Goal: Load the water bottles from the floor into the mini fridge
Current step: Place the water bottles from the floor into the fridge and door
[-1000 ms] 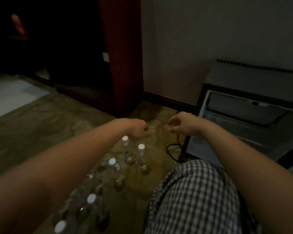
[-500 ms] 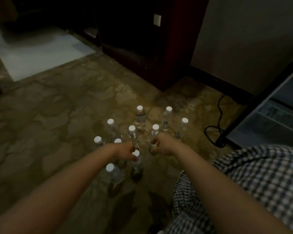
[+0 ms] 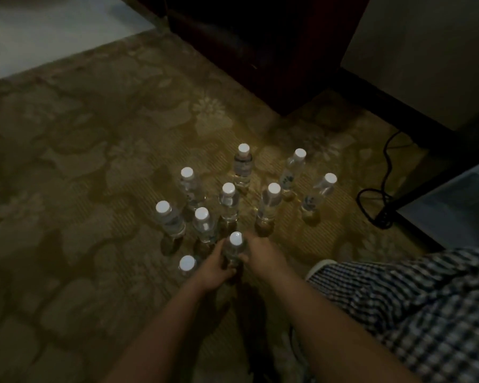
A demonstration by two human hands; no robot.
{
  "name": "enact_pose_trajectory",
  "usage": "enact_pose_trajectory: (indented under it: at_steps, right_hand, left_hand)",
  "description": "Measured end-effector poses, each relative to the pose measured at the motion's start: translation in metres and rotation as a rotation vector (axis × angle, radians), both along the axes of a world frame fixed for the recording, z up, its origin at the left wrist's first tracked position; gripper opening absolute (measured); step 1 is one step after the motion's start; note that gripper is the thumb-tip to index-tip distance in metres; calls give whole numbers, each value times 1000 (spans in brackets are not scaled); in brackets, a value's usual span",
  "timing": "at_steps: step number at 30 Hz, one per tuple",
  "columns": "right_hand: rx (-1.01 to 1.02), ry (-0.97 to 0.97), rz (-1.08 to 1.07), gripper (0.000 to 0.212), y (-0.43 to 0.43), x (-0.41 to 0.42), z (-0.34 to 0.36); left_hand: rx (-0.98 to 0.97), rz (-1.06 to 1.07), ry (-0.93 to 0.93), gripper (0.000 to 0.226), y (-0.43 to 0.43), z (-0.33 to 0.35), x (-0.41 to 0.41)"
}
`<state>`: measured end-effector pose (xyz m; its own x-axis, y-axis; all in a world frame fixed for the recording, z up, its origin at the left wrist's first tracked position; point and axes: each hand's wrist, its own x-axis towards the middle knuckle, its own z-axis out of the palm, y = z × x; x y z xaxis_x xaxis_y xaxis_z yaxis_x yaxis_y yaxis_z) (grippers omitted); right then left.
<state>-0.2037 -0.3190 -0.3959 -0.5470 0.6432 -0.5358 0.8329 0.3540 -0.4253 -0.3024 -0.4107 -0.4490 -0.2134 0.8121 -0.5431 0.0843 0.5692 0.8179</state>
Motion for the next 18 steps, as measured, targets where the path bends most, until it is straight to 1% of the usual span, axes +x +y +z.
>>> enact_pose_trajectory:
  at_steps: [3, 6, 9, 12, 16, 18]
  right_hand:
    - [12, 28, -67, 41, -6, -11, -11]
    - [10, 42, -112, 33, -8, -18, -19]
    - [22, 46, -117, 26, -7, -15, -22]
    - [17, 43, -75, 26, -6, -11, -21]
    - [-20, 25, -21, 26, 2, -1, -10]
    - [-34, -8, 61, 26, 13, 2, -1]
  left_hand:
    - [51, 82, -23, 84, -5, -18, 7]
    - [-3, 128, -49, 80, -5, -28, 14]
    - [-7, 78, -51, 78, -9, -27, 20]
    - [-31, 29, -57, 81, -18, -27, 20]
    - [17, 2, -50, 73, -21, -19, 24]
    - [38, -14, -58, 70, -18, -14, 22]
